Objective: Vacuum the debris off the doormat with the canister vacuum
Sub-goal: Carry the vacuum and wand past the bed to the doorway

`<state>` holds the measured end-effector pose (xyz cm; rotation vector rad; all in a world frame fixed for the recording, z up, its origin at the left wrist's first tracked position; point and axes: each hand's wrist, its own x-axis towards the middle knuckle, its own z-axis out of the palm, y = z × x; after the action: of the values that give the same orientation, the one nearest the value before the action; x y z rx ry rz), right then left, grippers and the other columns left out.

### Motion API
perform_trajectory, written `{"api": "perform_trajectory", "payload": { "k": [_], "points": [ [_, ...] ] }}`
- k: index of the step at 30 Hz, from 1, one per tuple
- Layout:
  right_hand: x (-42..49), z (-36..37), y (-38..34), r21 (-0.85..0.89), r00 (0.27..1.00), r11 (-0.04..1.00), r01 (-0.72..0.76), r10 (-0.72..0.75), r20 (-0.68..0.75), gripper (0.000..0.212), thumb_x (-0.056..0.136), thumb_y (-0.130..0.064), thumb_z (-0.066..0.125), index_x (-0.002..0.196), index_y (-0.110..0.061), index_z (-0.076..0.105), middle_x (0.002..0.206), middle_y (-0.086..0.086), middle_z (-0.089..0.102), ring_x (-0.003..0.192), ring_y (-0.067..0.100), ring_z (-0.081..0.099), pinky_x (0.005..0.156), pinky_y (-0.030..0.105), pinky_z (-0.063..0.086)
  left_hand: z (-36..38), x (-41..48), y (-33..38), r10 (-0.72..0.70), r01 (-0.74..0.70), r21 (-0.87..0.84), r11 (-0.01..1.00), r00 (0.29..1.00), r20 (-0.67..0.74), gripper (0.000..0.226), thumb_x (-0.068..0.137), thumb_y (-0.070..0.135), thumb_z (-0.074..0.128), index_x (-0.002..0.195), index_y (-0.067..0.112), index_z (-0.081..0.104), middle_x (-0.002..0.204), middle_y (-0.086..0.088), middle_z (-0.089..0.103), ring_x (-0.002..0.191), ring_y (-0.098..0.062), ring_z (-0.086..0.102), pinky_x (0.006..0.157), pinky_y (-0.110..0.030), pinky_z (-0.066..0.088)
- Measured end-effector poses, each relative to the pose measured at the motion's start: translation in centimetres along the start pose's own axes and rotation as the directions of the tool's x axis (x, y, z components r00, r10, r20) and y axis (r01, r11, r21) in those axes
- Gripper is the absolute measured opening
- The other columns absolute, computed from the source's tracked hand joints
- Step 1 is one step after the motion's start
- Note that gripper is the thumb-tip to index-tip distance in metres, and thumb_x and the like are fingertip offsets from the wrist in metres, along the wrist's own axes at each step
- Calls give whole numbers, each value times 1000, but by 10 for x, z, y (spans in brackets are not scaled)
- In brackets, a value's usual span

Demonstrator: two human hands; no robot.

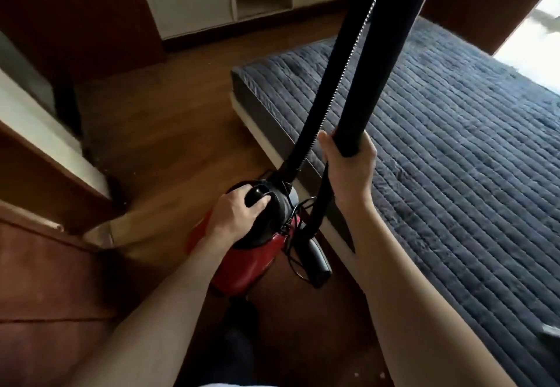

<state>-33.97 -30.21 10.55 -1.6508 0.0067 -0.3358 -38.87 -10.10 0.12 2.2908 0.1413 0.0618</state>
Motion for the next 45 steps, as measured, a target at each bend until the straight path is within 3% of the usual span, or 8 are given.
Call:
{"api": "perform_trajectory", "payload": {
  "k": [5, 12, 18, 25, 32, 38, 41, 45],
  "points": [
    [61, 96, 16, -1, 999, 999, -40, 40, 35, 27, 88, -14, 77, 74, -30, 59, 66, -4, 59, 61, 11, 54, 63, 27, 47, -43, 80, -42, -34, 34, 11, 999, 999, -3, 35, 91, 49, 62, 65, 31, 46, 64, 13, 55, 65, -13, 58, 67, -30, 47],
    [138, 208, 27, 3, 992, 998, -62, 61, 109, 21, 87, -15, 75, 75, -23, 59, 69, 6, 57, 62, 18, 52, 62, 32, 46, -100, 178, -85, -64, 64, 107, 992, 998, -8, 44, 93, 55, 58, 66, 22, 45, 59, 7, 52, 57, -3, 52, 52, -15, 30],
    [205, 281, 39, -5, 987, 999, -46, 46, 156, 17, 88, -12, 75, 83, -2, 61, 70, 12, 59, 61, 18, 55, 61, 28, 49, -130, 253, -118, -92, 102, 120, 988, 992, -86, 42, 95, 51, 60, 67, 22, 48, 58, 8, 53, 55, -5, 54, 52, -23, 35],
    [297, 359, 58, 15, 972, 1000, -9, 5, 233, 18, 88, -15, 75, 79, -8, 62, 67, 10, 58, 58, 16, 54, 58, 21, 47, -150, 357, -151, -143, 164, 131, 978, 977, -156, 68, 84, 77, 36, 69, 12, 49, 57, 0, 53, 51, -14, 55, 47, -30, 39],
    [428, 438, 82, 39, 952, 999, -13, 0, 308, 18, 90, -7, 74, 83, 3, 61, 66, 10, 55, 56, 17, 51, 53, 19, 42, -167, 503, -165, -225, 254, 153, 955, 957, -183, 60, 89, 69, 44, 76, 11, 54, 65, -3, 60, 59, -16, 59, 56, -38, 47],
    [530, 500, 87, 61, 930, 998, -4, -19, 366, 21, 88, -10, 74, 78, -6, 57, 67, 24, 56, 57, 25, 50, 55, 31, 43, -193, 609, -163, -318, 349, 109, 931, 920, -228, 59, 93, 62, 53, 111, 7, 63, 89, -3, 68, 82, -21, 67, 66, -25, 45],
    [566, 527, 85, 92, 917, 996, 5, -41, 397, 21, 88, -9, 73, 78, -7, 56, 68, 27, 55, 57, 26, 48, 54, 31, 42, -207, 646, -163, -303, 333, 70, 940, 913, -273, 49, 91, 63, 54, 83, 15, 59, 74, 1, 65, 71, -20, 66, 62, -35, 52],
    [607, 564, 87, 115, 907, 993, 16, -63, 417, 18, 89, -7, 74, 80, -5, 58, 66, 12, 55, 59, 20, 50, 57, 23, 44, -226, 691, -176, -302, 328, 37, 944, 904, -304, 42, 92, 59, 56, 80, 19, 60, 72, 6, 66, 68, -12, 65, 65, -39, 56]
  ]
}}
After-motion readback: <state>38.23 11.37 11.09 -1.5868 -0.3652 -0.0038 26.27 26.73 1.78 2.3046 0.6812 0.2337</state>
